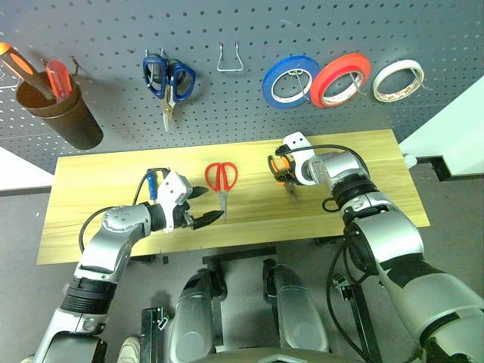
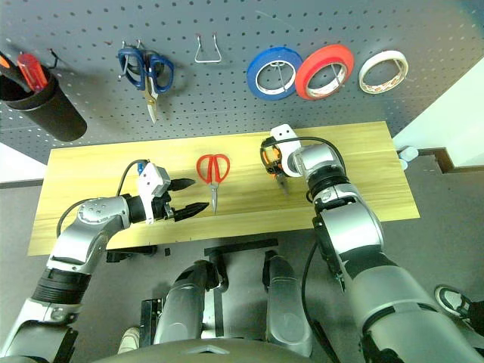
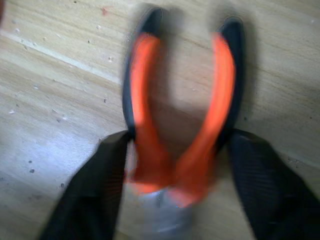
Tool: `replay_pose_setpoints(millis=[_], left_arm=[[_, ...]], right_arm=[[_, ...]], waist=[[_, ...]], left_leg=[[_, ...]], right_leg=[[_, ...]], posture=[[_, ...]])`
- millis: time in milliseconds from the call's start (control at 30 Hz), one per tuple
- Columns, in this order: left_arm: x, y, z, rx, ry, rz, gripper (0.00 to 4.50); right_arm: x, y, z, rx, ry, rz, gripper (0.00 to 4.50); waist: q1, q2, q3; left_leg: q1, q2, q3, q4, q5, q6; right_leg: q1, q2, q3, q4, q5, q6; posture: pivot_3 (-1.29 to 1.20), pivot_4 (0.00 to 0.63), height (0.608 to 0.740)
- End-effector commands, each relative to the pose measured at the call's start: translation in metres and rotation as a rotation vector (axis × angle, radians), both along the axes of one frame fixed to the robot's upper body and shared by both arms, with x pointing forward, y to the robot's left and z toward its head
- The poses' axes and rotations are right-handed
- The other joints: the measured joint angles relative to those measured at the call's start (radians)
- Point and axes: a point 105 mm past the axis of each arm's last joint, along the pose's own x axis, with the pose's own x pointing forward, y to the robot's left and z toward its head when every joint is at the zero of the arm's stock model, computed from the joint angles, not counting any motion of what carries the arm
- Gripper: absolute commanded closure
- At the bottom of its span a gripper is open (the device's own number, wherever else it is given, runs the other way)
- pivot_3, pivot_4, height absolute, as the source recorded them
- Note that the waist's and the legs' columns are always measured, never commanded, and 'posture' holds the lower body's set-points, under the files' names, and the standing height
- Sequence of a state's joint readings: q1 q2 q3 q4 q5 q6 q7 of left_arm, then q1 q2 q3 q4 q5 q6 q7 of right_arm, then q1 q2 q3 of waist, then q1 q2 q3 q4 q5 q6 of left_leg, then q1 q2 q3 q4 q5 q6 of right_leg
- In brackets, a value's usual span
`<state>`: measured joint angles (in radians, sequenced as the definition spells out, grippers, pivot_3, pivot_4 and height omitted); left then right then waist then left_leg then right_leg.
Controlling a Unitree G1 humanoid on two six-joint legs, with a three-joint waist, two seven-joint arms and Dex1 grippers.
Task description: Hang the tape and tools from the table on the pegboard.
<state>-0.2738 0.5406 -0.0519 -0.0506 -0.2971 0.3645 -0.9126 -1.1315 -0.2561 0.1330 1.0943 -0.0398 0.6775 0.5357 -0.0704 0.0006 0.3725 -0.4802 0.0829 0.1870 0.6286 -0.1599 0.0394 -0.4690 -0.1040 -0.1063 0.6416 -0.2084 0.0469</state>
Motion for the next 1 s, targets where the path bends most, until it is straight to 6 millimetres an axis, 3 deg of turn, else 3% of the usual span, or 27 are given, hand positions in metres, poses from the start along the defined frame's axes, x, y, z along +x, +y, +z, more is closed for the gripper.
replay_pose_setpoints(millis=[33,200,333,433,600,733,833,1000], left_arm=[[-0.002,0.005,0.006,-0.009,-0.026,0.006,0.40],[0.001,0.011,0.008,-0.003,-0.038,0.020,0.40],[0.001,0.016,0.013,-0.002,-0.054,0.022,0.40],[-0.001,0.021,0.022,-0.020,-0.070,0.016,0.40],[-0.015,0.030,0.039,-0.080,-0.087,-0.033,0.40],[-0.021,0.038,0.048,-0.103,-0.115,-0.045,0.40],[-0.021,0.047,0.061,-0.136,-0.155,-0.028,0.40],[-0.022,0.057,0.087,-0.212,-0.229,-0.033,0.40]], right_arm=[[-0.008,-0.001,-0.015,-0.018,0.064,0.002,2.46],[-0.012,0.001,-0.012,-0.032,0.081,0.074,2.46],[-0.018,0.007,0.010,0.019,0.060,0.204,2.46],[-0.030,0.009,0.033,0.049,0.012,0.313,2.46],[-0.062,0.015,0.071,0.119,-0.064,0.465,2.46],[-0.086,0.026,0.096,0.212,-0.108,0.551,2.46],[-0.106,0.041,0.127,0.348,-0.141,0.620,2.46],[-0.110,0.058,0.177,0.498,-0.278,0.651,2.46]], waist=[[0.000,0.000,0.000],[0.000,0.000,0.000],[0.003,-0.001,-0.002],[0.007,0.000,-0.003],[0.008,-0.002,-0.006],[0.004,-0.006,-0.022],[0.002,-0.010,-0.036],[-0.001,-0.014,-0.062]], left_leg=[[0.000,0.000,0.000,-0.001,0.000,0.000],[0.000,0.000,0.000,-0.002,0.000,-0.001],[-0.005,0.000,0.000,-0.004,0.000,-0.001],[-0.018,0.000,0.000,-0.002,0.005,-0.008],[-0.032,0.000,0.001,0.001,0.007,-0.005],[-0.032,0.000,0.001,0.002,0.007,-0.007],[-0.032,0.001,0.000,0.002,0.006,-0.009],[-0.033,0.002,0.000,0.002,0.006,-0.008]], right_leg=[[0.000,0.000,0.000,-0.001,0.000,0.000],[-0.001,0.001,0.000,-0.003,0.000,0.000],[-0.002,0.001,-0.001,-0.007,0.001,0.000],[-0.013,0.001,-0.002,-0.007,0.004,0.005],[-0.026,0.004,-0.003,-0.005,0.006,0.008],[-0.026,0.007,-0.004,-0.005,0.007,0.007],[-0.025,0.007,-0.004,-0.006,0.009,0.006],[-0.024,0.007,-0.004,-0.010,0.015,0.006]], posture=[[0.00,0.393,0.730],[0.00,0.361,0.730],[0.00,0.327,0.730],[0.00,0.293,0.730],[-0.02,0.242,0.730],[-0.03,0.212,0.730],[-0.05,0.189,0.730],[-0.06,0.153,0.730]])
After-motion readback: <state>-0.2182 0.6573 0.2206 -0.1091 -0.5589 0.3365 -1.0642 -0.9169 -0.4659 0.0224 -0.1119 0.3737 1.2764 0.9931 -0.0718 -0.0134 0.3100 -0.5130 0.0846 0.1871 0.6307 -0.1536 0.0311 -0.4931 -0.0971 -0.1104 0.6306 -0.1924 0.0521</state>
